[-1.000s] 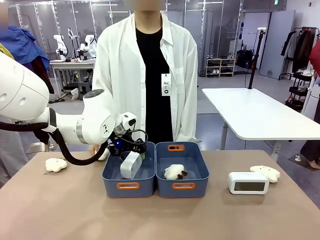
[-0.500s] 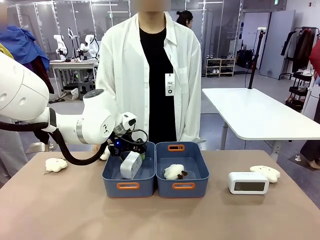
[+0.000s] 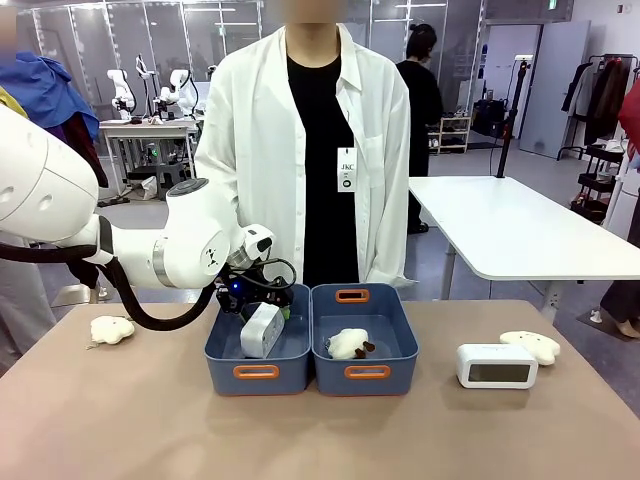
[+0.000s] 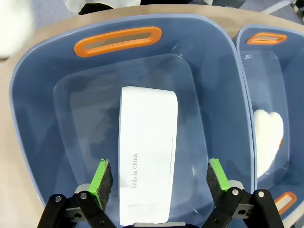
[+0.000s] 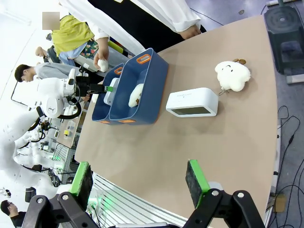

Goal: Sort the digital clocks into the basket.
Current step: Pick up the Digital clock from the table and place it into the empty Plastic storage basket.

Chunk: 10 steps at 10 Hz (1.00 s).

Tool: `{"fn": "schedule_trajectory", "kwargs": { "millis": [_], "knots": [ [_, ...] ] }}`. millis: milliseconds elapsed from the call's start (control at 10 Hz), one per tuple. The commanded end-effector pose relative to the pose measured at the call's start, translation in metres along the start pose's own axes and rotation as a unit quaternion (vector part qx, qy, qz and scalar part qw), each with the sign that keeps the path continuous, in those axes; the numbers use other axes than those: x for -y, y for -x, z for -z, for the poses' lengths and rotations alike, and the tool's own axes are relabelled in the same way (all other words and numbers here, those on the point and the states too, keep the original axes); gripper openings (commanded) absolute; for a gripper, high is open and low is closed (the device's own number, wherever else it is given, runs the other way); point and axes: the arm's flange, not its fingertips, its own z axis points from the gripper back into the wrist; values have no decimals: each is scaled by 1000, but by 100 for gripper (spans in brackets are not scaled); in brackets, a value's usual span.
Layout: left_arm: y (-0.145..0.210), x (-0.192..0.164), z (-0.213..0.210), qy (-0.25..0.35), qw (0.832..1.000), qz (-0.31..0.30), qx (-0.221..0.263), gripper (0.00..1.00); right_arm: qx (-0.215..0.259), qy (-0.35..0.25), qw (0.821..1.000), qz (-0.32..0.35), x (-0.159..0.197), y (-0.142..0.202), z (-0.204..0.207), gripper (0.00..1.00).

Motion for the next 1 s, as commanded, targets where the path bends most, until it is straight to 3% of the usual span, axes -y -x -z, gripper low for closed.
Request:
{"fn": "schedule_trajectory", "kwargs": {
  "millis": [0, 900],
  "knots": [
    [-2, -2, -1, -2, 1000, 2, 5, 100, 6, -6, 1000, -8, -1, 1, -1, 100],
    [-2, -2, -1, -2, 1000, 2, 5, 100, 6, -6, 1000, -8, -1, 1, -1, 100]
  ]
}}
